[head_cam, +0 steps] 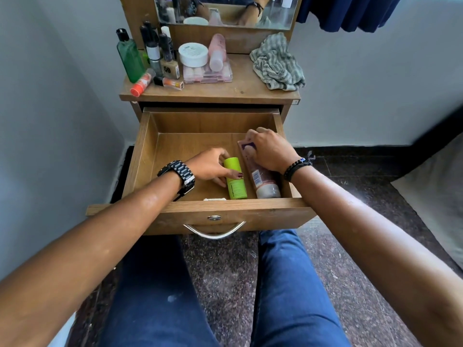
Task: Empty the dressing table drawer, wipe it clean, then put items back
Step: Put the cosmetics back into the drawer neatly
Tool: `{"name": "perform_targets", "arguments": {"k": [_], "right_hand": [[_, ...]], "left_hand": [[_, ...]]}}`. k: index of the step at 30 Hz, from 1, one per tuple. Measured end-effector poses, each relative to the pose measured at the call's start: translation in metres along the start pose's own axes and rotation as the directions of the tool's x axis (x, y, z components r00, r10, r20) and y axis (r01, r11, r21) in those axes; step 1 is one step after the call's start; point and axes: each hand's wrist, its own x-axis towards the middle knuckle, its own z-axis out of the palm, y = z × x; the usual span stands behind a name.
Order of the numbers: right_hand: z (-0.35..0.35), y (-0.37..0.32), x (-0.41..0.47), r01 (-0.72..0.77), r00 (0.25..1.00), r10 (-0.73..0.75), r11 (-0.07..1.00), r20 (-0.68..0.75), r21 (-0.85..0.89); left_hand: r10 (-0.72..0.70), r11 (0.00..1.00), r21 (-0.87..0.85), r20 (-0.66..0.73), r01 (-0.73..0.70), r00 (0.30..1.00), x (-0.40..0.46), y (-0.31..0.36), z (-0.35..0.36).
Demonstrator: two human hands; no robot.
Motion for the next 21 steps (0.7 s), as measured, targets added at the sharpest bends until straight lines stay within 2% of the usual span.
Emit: {"name": "perform_targets", "arguments": {"k": [4,10,13,18,21], "right_hand": [[-0.001,0.001,0.001,-0.017,1.000,0.018,1.000,-0.016,0.012],[-0.003,0.000,0.000,-0.024,1.000,0.024,0.999,0.001,-0.031],[-0.006,0.000,0.000,-0.022,1.000,0.023,0.999,0.007,-0.026],[-0.011,-0.005,-0.007,-0.015,0.983,0.029,0.997,0.180,-0.075],[-0.011,-0.011,-0.012,-0.075,0.977,0.094,0.992,0.193,-0.105]], "left_hand": [[-0.049,0.998,-0.035,0.058,0.051,0.997,0.002,-0.003,0.004],[-0.045,0.987,-0.146,0.114,0.061,0.992,0.006,-0.006,0.007],[-0.026,0.992,-0.119,0.139,0.042,0.990,0.007,-0.006,0.009],[-0.001,0.998,-0.065,0.124,0.009,0.992,0.010,-0.009,0.012],[0.044,0.999,-0.026,0.091,-0.042,0.995,0.011,-0.011,0.012]]}}
